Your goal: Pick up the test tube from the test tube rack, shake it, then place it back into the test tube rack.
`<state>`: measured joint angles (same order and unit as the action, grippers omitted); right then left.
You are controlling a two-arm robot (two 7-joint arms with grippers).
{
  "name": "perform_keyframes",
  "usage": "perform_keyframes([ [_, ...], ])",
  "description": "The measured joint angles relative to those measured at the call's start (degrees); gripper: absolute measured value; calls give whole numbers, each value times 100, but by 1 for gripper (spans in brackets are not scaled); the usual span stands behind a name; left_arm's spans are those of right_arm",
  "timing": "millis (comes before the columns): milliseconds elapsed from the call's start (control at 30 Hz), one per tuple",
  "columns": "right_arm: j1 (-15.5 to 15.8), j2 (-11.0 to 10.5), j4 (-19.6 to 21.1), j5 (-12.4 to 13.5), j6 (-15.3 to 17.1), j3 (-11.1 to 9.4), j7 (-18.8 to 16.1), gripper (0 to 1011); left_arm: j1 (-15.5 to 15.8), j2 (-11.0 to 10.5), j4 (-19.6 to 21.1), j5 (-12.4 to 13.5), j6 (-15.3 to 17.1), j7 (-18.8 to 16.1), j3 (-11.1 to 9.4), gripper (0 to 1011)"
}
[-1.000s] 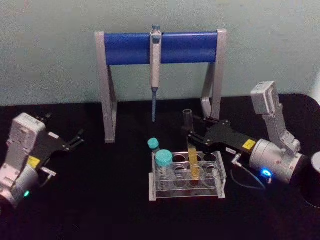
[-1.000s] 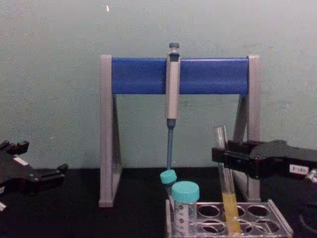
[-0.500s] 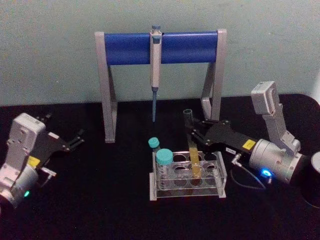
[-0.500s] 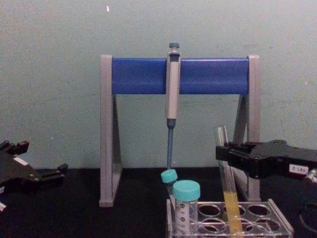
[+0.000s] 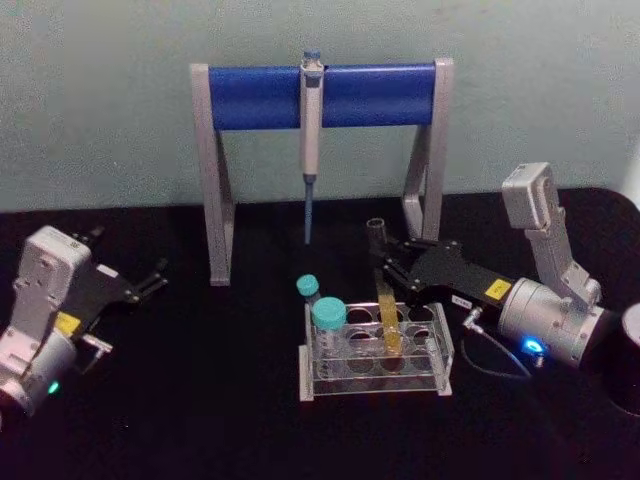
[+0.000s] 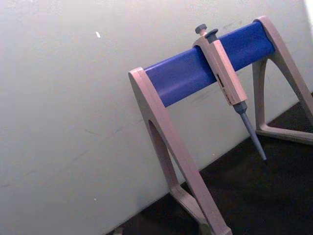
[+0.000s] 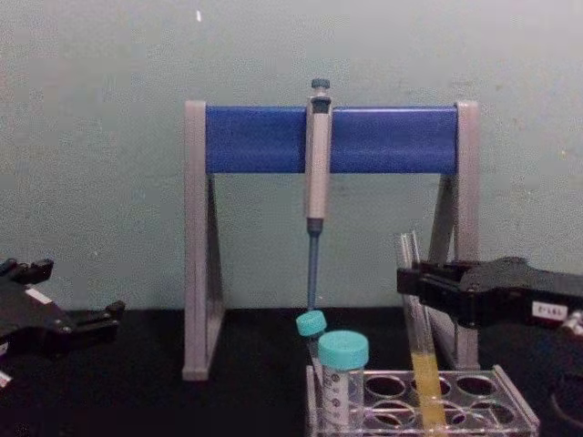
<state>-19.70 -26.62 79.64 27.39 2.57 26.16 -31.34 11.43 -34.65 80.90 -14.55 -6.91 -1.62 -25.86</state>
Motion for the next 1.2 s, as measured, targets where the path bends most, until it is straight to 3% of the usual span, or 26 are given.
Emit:
perform_keyframes([
  [333,135,-50,204,129,-178,-140,-31,228,0,0,0,0,0,0,0,1001],
  [833,369,-73,722,388,-716,-609,146,228,0,0,0,0,0,0,0,1001],
  [1200,266,38,667,295,-892,-659,161,228,0,0,0,0,0,0,0,1001],
])
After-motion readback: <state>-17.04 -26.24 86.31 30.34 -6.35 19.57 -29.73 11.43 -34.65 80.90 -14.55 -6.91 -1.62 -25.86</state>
